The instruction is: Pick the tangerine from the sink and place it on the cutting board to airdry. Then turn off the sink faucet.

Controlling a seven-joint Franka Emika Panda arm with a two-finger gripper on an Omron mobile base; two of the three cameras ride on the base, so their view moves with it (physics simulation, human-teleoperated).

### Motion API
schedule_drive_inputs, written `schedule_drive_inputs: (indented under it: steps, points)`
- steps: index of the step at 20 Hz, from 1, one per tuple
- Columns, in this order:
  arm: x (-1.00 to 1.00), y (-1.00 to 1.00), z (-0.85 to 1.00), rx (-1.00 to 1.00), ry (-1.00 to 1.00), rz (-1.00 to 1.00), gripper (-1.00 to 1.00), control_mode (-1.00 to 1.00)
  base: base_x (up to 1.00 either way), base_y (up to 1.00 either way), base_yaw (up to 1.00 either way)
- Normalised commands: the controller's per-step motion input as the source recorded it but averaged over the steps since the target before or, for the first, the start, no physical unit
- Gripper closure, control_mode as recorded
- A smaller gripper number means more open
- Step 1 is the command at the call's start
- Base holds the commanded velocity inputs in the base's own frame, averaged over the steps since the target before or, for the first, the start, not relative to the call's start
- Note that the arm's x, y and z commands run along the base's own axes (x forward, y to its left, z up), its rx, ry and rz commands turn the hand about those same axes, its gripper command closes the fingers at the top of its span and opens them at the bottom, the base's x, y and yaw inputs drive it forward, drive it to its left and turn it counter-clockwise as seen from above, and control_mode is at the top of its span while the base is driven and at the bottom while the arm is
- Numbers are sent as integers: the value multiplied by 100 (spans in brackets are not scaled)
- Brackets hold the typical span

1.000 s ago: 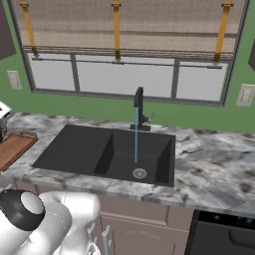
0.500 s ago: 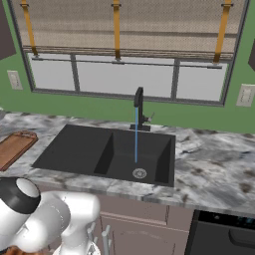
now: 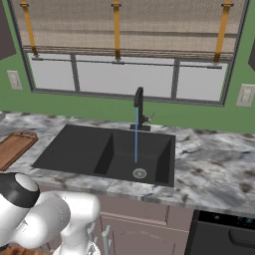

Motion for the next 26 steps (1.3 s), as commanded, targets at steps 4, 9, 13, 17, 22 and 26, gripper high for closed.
schedule_drive_inputs:
  steps: [4,9,13,17,22,26]
  points:
    - [0,0,-18,0,0,-2,100,-100,0,0,0]
    - [0,0,-21,4,0,-2,100,-100,0,0,0]
    - [0,0,-14,10,2,-6,100,-100,0,0,0]
    - [0,2,-12,9,0,-10,100,-100,0,0,0]
    - [0,9,-9,2,1,-14,100,-100,0,0,0]
    - [0,17,-2,2,6,-15,100,-100,0,0,0]
